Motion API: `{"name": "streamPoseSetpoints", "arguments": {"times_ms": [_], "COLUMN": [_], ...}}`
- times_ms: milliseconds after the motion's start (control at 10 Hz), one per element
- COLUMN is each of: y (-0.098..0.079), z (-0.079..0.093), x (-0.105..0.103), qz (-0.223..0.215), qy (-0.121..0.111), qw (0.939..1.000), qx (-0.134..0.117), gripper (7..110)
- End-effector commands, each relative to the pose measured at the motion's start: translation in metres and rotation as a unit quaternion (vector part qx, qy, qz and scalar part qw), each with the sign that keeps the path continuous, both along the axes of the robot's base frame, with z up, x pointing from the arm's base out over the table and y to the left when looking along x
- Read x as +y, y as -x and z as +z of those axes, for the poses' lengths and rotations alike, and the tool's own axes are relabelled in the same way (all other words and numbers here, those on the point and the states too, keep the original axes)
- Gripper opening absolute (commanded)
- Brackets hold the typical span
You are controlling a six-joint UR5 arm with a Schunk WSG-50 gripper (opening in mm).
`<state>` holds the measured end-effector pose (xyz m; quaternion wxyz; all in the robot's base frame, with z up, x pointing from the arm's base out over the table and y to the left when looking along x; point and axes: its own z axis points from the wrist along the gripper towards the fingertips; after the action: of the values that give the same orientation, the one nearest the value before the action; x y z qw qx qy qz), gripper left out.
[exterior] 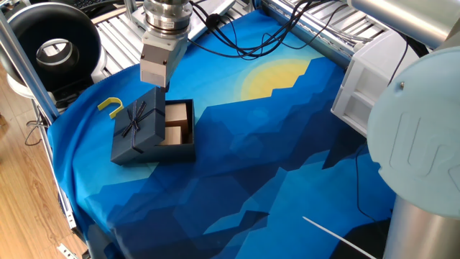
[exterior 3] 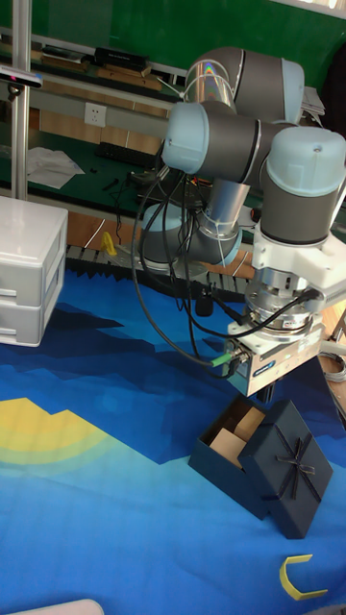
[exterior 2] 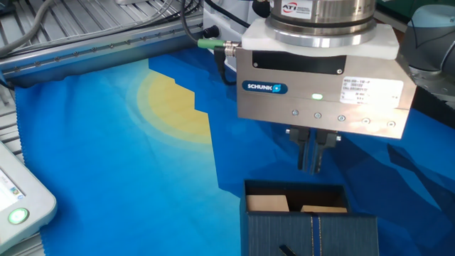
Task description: Slide the outer casing onto the gift box
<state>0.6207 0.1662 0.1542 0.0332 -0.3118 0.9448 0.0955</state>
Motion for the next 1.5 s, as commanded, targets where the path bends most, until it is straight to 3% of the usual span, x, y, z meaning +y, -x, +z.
{"name": "streamPoseSetpoints", "arguments": {"times_ms": [0, 400, 600, 900, 1000, 1100, 1300, 1400], "y": [-0.001, -0.003, -0.012, 0.020, 0.026, 0.033, 0.064, 0.059], "z": [0.007, 0.011, 0.003, 0.005, 0.006, 0.004, 0.009, 0.012], "x": [0.009, 0.016, 0.005, -0.017, -0.020, -0.030, -0.068, -0.069], "qz": [-0.013, -0.022, -0.027, -0.026, -0.021, -0.014, -0.005, 0.003], "qy": [-0.020, -0.030, -0.007, 0.032, 0.024, 0.029, 0.049, 0.060], "qw": [0.9997, 0.9993, 0.9993, 0.9989, 0.9992, 0.9993, 0.9988, 0.9982], "qx": [-0.001, -0.006, -0.027, -0.022, -0.022, -0.020, 0.002, 0.002], "gripper": [7, 7, 7, 7, 7, 7, 7, 7]}}
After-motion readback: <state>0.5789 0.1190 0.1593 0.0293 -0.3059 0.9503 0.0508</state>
